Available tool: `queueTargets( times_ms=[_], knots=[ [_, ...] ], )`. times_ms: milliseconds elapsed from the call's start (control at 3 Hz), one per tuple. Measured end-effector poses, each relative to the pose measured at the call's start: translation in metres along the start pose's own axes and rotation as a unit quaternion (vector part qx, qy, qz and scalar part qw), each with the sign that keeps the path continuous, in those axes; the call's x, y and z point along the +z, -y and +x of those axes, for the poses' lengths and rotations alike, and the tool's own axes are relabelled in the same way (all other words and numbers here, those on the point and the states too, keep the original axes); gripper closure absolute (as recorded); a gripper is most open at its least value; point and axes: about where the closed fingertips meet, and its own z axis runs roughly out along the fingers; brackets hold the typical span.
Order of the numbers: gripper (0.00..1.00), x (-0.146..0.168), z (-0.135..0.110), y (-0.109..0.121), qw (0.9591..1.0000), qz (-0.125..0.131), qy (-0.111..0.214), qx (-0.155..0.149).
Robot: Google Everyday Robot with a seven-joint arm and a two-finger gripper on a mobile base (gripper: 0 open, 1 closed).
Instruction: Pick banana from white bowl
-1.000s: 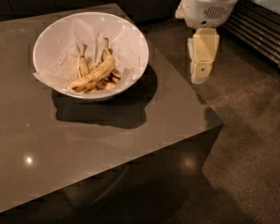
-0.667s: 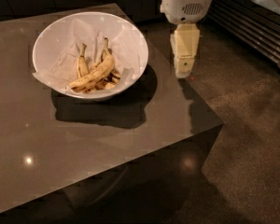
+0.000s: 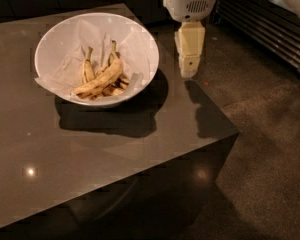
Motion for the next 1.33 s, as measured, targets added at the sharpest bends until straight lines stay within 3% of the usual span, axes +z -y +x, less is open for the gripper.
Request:
queueTargets(
  times_ms=[667,1333],
  knots=[
    [0.0,-0.01,-0.043,0.023,0.9983,0.02,0.014,-0.054],
    [0.0,-0.005,-0.058,0.026,0.9955,0.006,0.039,-0.086]
  ],
)
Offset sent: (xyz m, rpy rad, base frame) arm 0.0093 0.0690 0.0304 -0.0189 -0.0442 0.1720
